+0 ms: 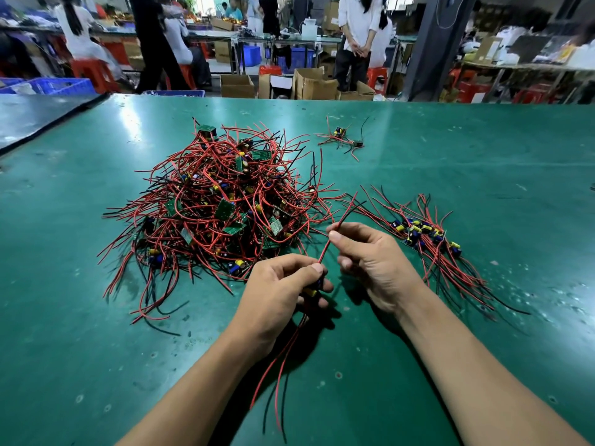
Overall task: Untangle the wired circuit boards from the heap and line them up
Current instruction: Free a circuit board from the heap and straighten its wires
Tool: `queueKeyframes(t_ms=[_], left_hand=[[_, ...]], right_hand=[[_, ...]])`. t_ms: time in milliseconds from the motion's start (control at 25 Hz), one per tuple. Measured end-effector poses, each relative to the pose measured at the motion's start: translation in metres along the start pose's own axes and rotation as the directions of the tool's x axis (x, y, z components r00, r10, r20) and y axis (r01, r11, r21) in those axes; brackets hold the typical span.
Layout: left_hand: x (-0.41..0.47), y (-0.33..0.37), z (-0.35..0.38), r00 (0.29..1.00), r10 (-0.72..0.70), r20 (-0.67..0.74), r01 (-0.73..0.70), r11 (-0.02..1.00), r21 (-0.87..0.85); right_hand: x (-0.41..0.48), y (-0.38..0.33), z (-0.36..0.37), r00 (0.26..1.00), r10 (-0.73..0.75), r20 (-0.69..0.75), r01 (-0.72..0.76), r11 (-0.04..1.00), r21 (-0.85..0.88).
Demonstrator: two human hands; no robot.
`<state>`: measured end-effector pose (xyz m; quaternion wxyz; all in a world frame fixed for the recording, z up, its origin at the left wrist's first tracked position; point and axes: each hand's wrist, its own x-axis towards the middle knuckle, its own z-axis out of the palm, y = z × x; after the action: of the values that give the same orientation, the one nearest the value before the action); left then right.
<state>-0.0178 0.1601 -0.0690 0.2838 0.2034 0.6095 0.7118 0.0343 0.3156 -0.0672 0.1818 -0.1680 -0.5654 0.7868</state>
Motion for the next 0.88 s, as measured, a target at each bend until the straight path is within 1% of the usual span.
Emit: queueKeyframes(t_ms=[120,160,240,280,320,400,440,480,640,760,800,880], left_hand=[[-0.001,-0.003,0.003,0.998,0.064,-0.028,-0.061,0.994,0.087],[-0.001,-0.004,0.004,0.996,0.082,-0.035,-0.078,0.99,0.119],[-0.001,-0.004,0.006,0.992,0.108,-0.061,-0.098,0.983,0.154],[0.0,-0.004,0.006,0.99,0.114,-0.082,-0.101,0.983,0.152],[0.001,-0.005,0.006,0.988,0.116,-0.104,-0.1,0.984,0.146],[0.001,-0.006,0.006,0.985,0.111,-0.13,-0.092,0.985,0.147],[0.001,-0.006,0.006,0.985,0.111,-0.135,-0.09,0.984,0.155],[0.001,-0.006,0.006,0.984,0.111,-0.139,-0.088,0.983,0.162],[0.002,-0.005,0.006,0.987,0.092,-0.132,-0.07,0.985,0.161],[0.002,-0.006,0.008,0.989,0.083,-0.123,-0.058,0.979,0.194],[0.001,-0.005,0.009,0.99,0.082,-0.111,-0.058,0.977,0.206],[0.0,-0.004,0.009,0.993,0.081,-0.088,-0.061,0.976,0.211]], right_hand=[[-0.002,0.003,0.005,0.998,0.051,-0.021,-0.051,0.999,-0.016],[-0.003,0.003,0.007,0.997,0.075,-0.009,-0.076,0.997,-0.034],[-0.007,0.001,0.011,0.992,0.109,0.064,-0.104,0.992,-0.074],[-0.01,0.001,0.012,0.99,0.1,0.104,-0.087,0.989,-0.12],[-0.013,0.001,0.014,0.989,0.076,0.124,-0.05,0.978,-0.204],[-0.013,0.0,0.015,0.993,0.032,0.11,0.014,0.92,-0.392],[-0.013,0.0,0.016,0.995,0.021,0.098,0.024,0.898,-0.44],[-0.013,0.0,0.017,0.996,0.023,0.085,0.018,0.893,-0.449],[-0.014,0.0,0.021,0.994,0.113,-0.01,-0.111,0.948,-0.299],[-0.009,-0.004,0.017,0.985,0.105,-0.135,-0.138,0.954,-0.265],[-0.007,-0.007,0.014,0.98,0.107,-0.166,-0.143,0.964,-0.225],[-0.004,-0.01,0.011,0.975,0.149,-0.164,-0.165,0.982,-0.088]])
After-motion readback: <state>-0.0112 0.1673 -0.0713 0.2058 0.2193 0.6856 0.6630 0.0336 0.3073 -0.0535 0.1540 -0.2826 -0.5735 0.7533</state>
